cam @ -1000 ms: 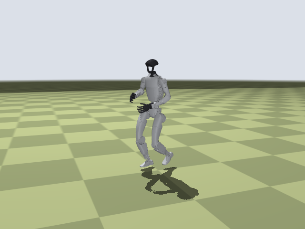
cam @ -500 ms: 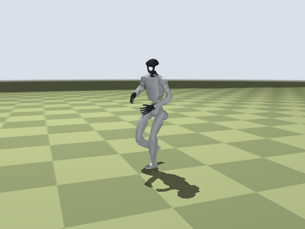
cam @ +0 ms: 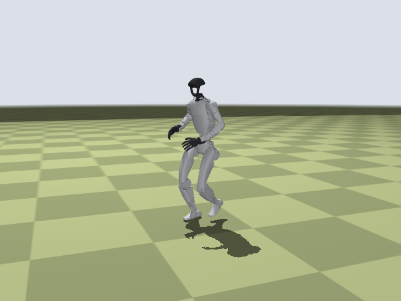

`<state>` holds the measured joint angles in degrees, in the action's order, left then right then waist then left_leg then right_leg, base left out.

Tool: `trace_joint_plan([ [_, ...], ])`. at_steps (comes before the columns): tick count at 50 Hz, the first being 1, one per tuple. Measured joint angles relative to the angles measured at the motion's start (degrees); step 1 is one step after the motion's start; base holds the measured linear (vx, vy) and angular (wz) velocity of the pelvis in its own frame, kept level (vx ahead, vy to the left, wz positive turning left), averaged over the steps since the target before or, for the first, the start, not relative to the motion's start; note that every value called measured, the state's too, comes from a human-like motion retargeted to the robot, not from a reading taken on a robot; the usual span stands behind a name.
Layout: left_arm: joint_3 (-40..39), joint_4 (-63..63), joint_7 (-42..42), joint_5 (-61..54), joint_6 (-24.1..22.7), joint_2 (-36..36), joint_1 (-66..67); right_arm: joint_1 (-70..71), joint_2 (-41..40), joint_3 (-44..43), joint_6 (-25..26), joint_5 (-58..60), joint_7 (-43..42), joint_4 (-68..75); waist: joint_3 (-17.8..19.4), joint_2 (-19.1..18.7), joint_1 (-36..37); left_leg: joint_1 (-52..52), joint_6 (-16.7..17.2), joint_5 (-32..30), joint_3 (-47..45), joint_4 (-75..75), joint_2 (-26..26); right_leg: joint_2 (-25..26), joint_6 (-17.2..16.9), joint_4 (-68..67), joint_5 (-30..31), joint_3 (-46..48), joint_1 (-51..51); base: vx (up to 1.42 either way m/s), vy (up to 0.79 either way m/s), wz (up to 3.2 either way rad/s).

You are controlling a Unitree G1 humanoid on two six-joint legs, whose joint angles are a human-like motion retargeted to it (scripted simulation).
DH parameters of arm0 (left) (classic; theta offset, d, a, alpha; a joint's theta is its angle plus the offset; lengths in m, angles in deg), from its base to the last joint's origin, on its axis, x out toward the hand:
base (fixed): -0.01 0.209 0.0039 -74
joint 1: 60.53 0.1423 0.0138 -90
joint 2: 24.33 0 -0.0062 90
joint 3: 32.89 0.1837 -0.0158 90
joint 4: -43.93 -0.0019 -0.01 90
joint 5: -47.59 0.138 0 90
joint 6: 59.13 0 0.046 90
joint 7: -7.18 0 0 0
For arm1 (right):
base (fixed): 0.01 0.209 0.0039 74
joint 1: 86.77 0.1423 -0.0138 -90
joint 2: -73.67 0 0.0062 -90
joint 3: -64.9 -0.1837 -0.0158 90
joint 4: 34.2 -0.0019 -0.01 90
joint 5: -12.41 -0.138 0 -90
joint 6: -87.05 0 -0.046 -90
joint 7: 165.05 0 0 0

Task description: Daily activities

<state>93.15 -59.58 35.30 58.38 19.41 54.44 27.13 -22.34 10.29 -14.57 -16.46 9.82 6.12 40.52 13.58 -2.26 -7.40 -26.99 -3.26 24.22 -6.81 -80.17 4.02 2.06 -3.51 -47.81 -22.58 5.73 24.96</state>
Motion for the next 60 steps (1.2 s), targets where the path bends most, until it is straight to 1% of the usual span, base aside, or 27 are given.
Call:
trace_joint_plan([
  [3,0.2,-1.8,0.5,0.3,0.3,-0.6,0.4,-2.3,0.9,-3.0,0.3,1.5,-1.3,-2.8,-1.5,-2.1,-1.1,9.4,2.9,-1.6,3.3,2.9,-1.7,3.6,-1.9,6.8,7.0,-0.9,2.4,-0.79,0.06,-0.44],
  [5,0.0,-3.3,1.0,0.7,0.4,-1.1,0.3,-2.3,1.1,-4.2,0.3,2.8,-1.8,-4.2,-2.0,-2.5,-2.1,14.2,3.3,0.2,4.9,9.5,-3.2,5.0,-3.9,10.1,10.8,-2.1,4.6,-0.84,0.04,-0.32],
  [7,-0.1,-4.9,0.8,1.4,0.7,-1.9,-0.5,-0.8,1.1,-4.4,0.4,4.4,-2.0,-5.1,-2.0,-1.5,-2.9,16.4,1.3,6.4,5.3,16.9,-4.8,4.4,-5.9,10.2,11.8,-2.9,7.7,-0.89,0.03,-0.35],
  [10,0.4,-7.9,-0.4,4.3,1.5,-3.8,-2.5,2.8,0.8,-3.7,0.6,7.6,-0.5,-5.9,-0.6,1.2,-2.8,15.4,-4.1,17.6,3.8,23.2,-6.3,1.7,-6.9,4.7,7.7,-2.4,12.6,-0.94,0.0,-0.41],
  [12,1.1,-10.5,-1.7,5.9,2.4,-4.5,-2.5,5.0,0.5,-2.1,0.8,8.8,1.6,-6.2,0.5,2.8,-1.8,12.8,-6.5,19.2,2.6,23.0,-6.6,-0.7,-5.7,-5.2,4.1,-1.5,13.9,-0.97,-0.02,-0.29],
  [13,1.3,-11.8,-2.3,6.5,2.9,-4.6,-2.3,6.2,0.3,-1.2,1.0,9.2,2.7,-6.4,0.9,3.7,-1.1,11.2,-7.5,19.0,2.4,22.8,-7.0,-2.1,-4.7,-11.3,2.5,-1.3,13.9,-0.97,-0.03,-0.03],
  [15,1.0,-14.7,-3.6,8.0,3.9,-4.5,-2.2,9.4,-0.5,0.7,1.5,9.6,4.7,-6.3,0.7,6.1,-0.2,7.7,-8.5,16.2,1.9,24.3,-9.1,-6.0,-3.2,-23.4,-0.4,-1.8,12.5,-0.96,-0.02,0.35],
  [18,-1.3,-17.9,-4.6,10.3,4.7,-3.9,0.0,13.0,-2.0,2.9,1.9,10.4,5.5,-6.7,-1.2,11.3,0.7,2.6,-8.6,8.1,0.9,30.6,-14.2,-11.3,-3.4,-34.3,0.2,-4.7,5.7,-0.96,0.01,0.7],
  [20,-3.1,-19.3,-4.6,11.3,5.0,-3.3,2.4,14.0,-2.9,3.2,1.8,11.1,5.0,-7.8,-2.5,13.9,2.0,-0.5,-8.0,2.8,0.2,34.9,-16.6,-12.6,-5.0,-36.1,2.7,-6.0,-0.8,-0.95,0.03,0.59],
  [22,-5.0,-20.7,-4.0,11.8,5.5,-2.4,4.8,15.1,-3.5,2.9,1.8,11.9,3.5,-9.0,-3.3,15.9,3.5,-2.9,-6.9,-2.4,-0.7,39.7,-18.7,-12.1,-7.2,-33.0,5.3,-7.1,-7.5,-0.94,0.04,0.45],
  [23,-6.0,-21.4,-3.5,11.9,5.7,-1.8,6.1,15.8,-3.6,2.6,1.8,12.3,2.4,-9.5,-3.5,16.5,4.3,-4.0,-6.0,-4.6,-1.1,41.8,-19.5,-11.4,-8.0,-30.3,5.7,-7.6,-10.6,-0.94,0.05,0.34],
  [25,-7.6,-22.6,-2.9,11.9,5.9,-0.8,8.1,18.0,-3.8,1.9,1.5,13.6,-0.3,-10.3,-3.3,16.9,5.7,-5.8,-4.2,-7.9,-1.9,45.9,-20.3,-10.0,-7.9,-23.7,3.1,-7.9,-15.4,-0.95,0.05,0.24],
  [28,-9.8,-24.4,-2.4,11.7,6.0,0.8,9.7,23.5,-3.6,0.2,1.2,17.1,-5.4,-10.4,-1.5,14.6,6.7,-8.0,-1.1,-9.0,-2.9,50.2,-18.4,-7.9,-3.2,-13.2,-8.5,-5.9,-17.7,-0.97,0.04,0.15],
  [30,-10.6,-25.3,-2.5,11.9,5.7,1.7,11.0,26.7,-3.7,-1.5,1.3,19.4,-8.1,-10.1,0.2,12.8,6.5,-9.8,0.4,-8.4,-4.4,49.0,-16.4,-7.7,0.2,-9.3,-15.9,-3.6,-16.5,-1.0,0.02,0.25],
  [32,-10.9,-26.1,-3.0,12.5,5.5,2.6,12.2,28.7,-4.1,-2.7,2.0,20.9,-9.9,-9.2,1.5,11.4,5.8,-10.8,0.5,-6.9,-6.5,43.2,-14.0,-8.8,2.1,-8.0,-17.8,-0.9,-14.1,-0.98,0.03,0.26],
  [33,-11.1,-26.5,-3.5,12.6,5.4,3.0,12.7,29.5,-4.4,-3.2,2.4,21.4,-10.6,-8.4,2.0,10.6,5.5,-11.0,0.1,-5.9,-7.2,38.9,-12.5,-9.1,2.8,-7.5,-17.8,0.1,-12.7,-0.94,0.04,0.1],
  [35,-11.8,-27.1,-4.9,12.6,5.2,3.6,12.9,31.2,-4.8,-3.3,3.3,21.7,-11.5,-6.0,2.7,8.3,5.4,-11.0,-0.8,-2.6,-7.7,27.4,-8.2,-7.8,3.7,-5.3,-16.0,1.0,-9.7,-0.9,0.05,-0.12],
  [38,-12.2,-26.6,-7.0,11.8,5.0,3.0,13.0,31.0,-4.6,-2.6,3.9,21.8,-11.6,-2.8,2.0,4.4,5.4,-7.7,-2.5,2.0,-6.1,11.6,-1.8,-4.3,3.9,-1.2,-10.4,1.4,-5.0,-0.85,0.08,-0.38],
  [40,-12.4,-25.4,-8.2,10.5,4.9,2.0,12.9,29.6,-3.9,-2.4,4.0,22.3,-11.6,-1.1,0.9,1.5,5.6,-3.8,-2.6,3.6,-3.6,4.3,1.8,-1.1,3.8,3.0,-5.5,1.6,-2.5,-0.81,0.11,-0.53],
  [42,-12.5,-24.0,-8.4,9.0,4.7,1.0,12.8,26.8,-3.0,-2.3,3.9,23.2,-11.1,-0.2,-0.1,-0.4,5.2,2.1,-1.9,3.5,-0.9,1.5,2.9,0.7,3.1,5.8,-1.1,1.8,0.1,-0.79,0.14,-0.38],
  [45,-12.8,-21.6,-7.7,7.1,3.7,-0.2,12.7,22.3,-1.9,-1.8,3.7,24.3,-9.6,1.8,-1.1,-2.1,4.1,12.7,0.2,4.0,3.5,5.0,1.5,2.0,1.7,7.9,4.4,1.6,4.1,-0.76,0.17,-0.26],
  [48,-13.6,-19.2,-6.3,6.0,2.7,-1.4,11.7,18.7,-2.1,-1.1,4.0,25.5,-7.9,5.7,-0.6,-2.0,3.1,22.1,0.6,9.3,7.1,15.2,-1.9,1.6,-0.5,7.8,8.3,1.1,7.7,-0.73,0.17,-0.09],
  [50,-14.6,-17.5,-5.8,5.8,2.4,-2.7,10.4,17.1,-2.9,-1.0,4.4,26.9,-6.4,9.1,0.7,-0.8,2.9,26.4,-1.3,15.7,8.3,22.5,-4.4,0.2,-2.6,7.5,10.6,0.2,9.4,-0.71,0.16,-0.04],
  [52,-16.2,-16.7,-5.3,5.9,2.4,-4.0,9.0,16.2,-4.2,-1.1,5.4,28.3,-4.8,12.9,2.4,1.3,3.4,28.3,-4.1,21.0,8.5,28.2,-7.0,-1.6,-5.9,8.2,15.3,-1.6,10.7,-0.7,0.14,-0.14],
  [55,-19.5,-17.3,-4.9,5.2,3.3,-5.2,8.2,15.2,-6.3,-0.8,7.0,30.0,-2.2,18.4,4.0,4.8,4.8,28.0,-7.5,23.1,8.4,34.3,-11.1,-4.4,-10.7,10.6,24.7,-4.5,12.9,-0.66,0.1,-0.36],
  [57,-22.0,-18.8,-5.0,3.9,4.3,-5.7,8.4,14.9,-7.1,-0.3,7.8,30.6,-0.5,21.6,4.4,5.8,5.8,26.6,-8.7,23.2,7.9,35.7,-12.1,-5.5,-11.4,11.1,27.6,-4.6,13.7,-0.55,0.06,-0.46],
  [60,-25.1,-21.5,-5.1,2.1,5.4,-6.0,9.4,14.5,-7.6,0.6,8.5,31.1,1.3,24.8,5.1,6.5,6.7,24.3,-9.3,23.5,6.8,35.4,-12.4,-7.1,-10.9,7.7,26.1,-4.1,14.7,-0.43,0.03,-0.36],
])
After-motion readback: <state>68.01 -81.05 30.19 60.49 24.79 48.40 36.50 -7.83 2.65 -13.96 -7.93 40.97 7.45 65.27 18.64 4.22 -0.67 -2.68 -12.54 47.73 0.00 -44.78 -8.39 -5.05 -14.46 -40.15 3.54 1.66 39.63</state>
